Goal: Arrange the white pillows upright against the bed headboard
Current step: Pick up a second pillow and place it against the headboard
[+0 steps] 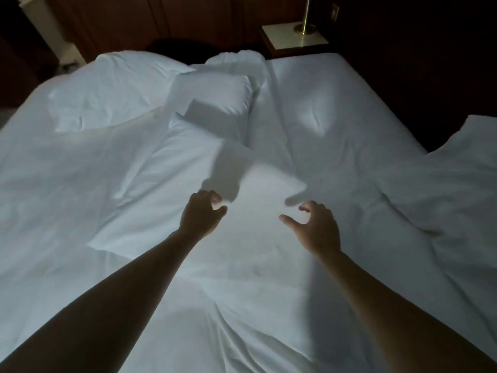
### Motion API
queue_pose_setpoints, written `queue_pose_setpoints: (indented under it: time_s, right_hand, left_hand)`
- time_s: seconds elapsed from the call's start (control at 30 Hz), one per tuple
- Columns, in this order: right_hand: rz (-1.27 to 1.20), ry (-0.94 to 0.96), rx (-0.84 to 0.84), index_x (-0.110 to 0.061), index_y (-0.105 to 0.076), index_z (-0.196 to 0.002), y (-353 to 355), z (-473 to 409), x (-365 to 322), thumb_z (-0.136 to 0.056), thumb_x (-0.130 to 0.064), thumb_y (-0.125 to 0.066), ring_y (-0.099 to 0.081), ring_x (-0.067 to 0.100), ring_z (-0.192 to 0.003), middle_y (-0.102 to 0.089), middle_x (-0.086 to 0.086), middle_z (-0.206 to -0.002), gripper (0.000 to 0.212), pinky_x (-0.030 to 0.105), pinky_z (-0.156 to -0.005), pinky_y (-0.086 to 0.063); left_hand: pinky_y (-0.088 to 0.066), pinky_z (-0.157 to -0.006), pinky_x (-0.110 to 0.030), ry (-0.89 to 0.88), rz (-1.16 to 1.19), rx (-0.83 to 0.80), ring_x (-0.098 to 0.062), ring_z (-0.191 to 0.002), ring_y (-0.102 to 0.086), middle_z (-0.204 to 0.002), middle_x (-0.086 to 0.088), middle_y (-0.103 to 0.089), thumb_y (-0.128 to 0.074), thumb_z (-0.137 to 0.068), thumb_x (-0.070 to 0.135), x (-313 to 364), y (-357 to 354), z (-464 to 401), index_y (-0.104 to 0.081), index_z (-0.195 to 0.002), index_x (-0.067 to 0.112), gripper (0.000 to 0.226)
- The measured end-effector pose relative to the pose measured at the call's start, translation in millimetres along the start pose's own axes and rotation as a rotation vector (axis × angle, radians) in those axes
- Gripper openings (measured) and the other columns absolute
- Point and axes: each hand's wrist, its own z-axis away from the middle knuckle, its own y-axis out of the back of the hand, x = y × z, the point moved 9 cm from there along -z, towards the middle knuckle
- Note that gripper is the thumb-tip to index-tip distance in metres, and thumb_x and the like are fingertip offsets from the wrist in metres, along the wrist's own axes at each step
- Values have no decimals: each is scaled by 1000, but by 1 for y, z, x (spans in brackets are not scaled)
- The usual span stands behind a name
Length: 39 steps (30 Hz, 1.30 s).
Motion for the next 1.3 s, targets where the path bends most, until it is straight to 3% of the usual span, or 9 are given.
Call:
queue_pose_setpoints:
  time_s: [0.17, 0.33, 0.47, 0.6, 0.83, 0.97, 1.07, 1.17, 1.3]
  right_hand:
    - [122, 186, 40, -38, -64, -109, -17, -43, -38, -76, -75, -57, -50, 22, -123, -60, -11, -120, 50, 44, -100, -44]
    - [276, 169, -45, -22, -40, -150, -46, -82, -50, -89, -69, -52, -23, 33, -150, -34, 11, -160, 79, 51, -116, -25]
    - [285, 204, -103, -22, -34, -155, -65, -93, -51, -89, -70, -50, -20, 33, -152, -30, 9, -164, 83, 52, -119, -21]
    - [243, 205, -116, -23, -35, -153, -70, -97, -49, -81, -73, -45, -23, 34, -151, -36, 6, -160, 89, 55, -119, -22]
    - [282, 210, -206, -24, -24, -158, -74, -112, -45, -80, -75, -58, -23, 33, -152, -28, 9, -165, 100, 53, -121, -20]
    - [331, 186, -222, -23, -20, -159, -69, -111, -51, -82, -75, -58, -38, 33, -143, -39, 7, -158, 101, 50, -116, -27]
    - [401, 231, -217, -21, -31, -156, -67, -105, -58, -88, -72, -53, -45, 33, -135, -49, 9, -150, 88, 50, -109, -30]
    - [440, 291, -165, -19, -48, -148, -57, -97, -67, -99, -59, -47, -58, 36, -122, -64, 16, -132, 64, 47, -102, -38]
    - [546, 375, -59, -13, -66, -128, -37, -83, -86, -106, -41, -42, -66, 44, -93, -70, 26, -99, 43, 45, -82, -49]
  left_hand:
    - [-46, -91, -45, 116, -68, 199, -38, -111, -50, -116, -14, -58, -75, -81, 30, -54, 12, -2, -67, -108, 11, 34]
    - [-39, -89, -51, 264, -132, 413, -39, -115, -47, -123, -16, -53, -76, -77, 51, -85, -5, 32, -63, -113, 15, 53]
    - [-31, -104, -57, 562, -3, 383, -40, -136, -32, -143, -17, -38, -66, -69, 78, -117, -25, 48, -50, -125, 18, 83]
    - [-16, -117, -61, 780, 208, 398, -41, -150, -7, -163, -13, -9, -67, -56, 89, -133, -37, 62, -35, -138, 20, 112]
    - [-19, -113, -69, 857, 409, 437, -43, -152, 6, -165, 1, 8, -66, -57, 88, -140, -49, 85, -31, -138, 42, 100]
    - [-35, -106, -67, 960, 600, 498, -44, -145, -19, -163, 6, 2, -75, -52, 82, -148, -58, 103, -26, -137, 41, 106]
    - [-43, -102, -59, 993, 684, 470, -49, -124, -44, -152, -6, -16, -76, -49, 82, -144, -65, 107, -23, -139, 40, 112]
    - [-45, -98, -52, 977, 705, 468, -50, -118, -49, -147, -12, -23, -79, -52, 76, -134, -63, 101, -22, -141, 37, 113]
    - [-43, -101, -47, 886, 702, 466, -53, -118, -52, -155, -19, -16, -77, -76, 58, -107, -50, 97, -14, -155, 28, 106]
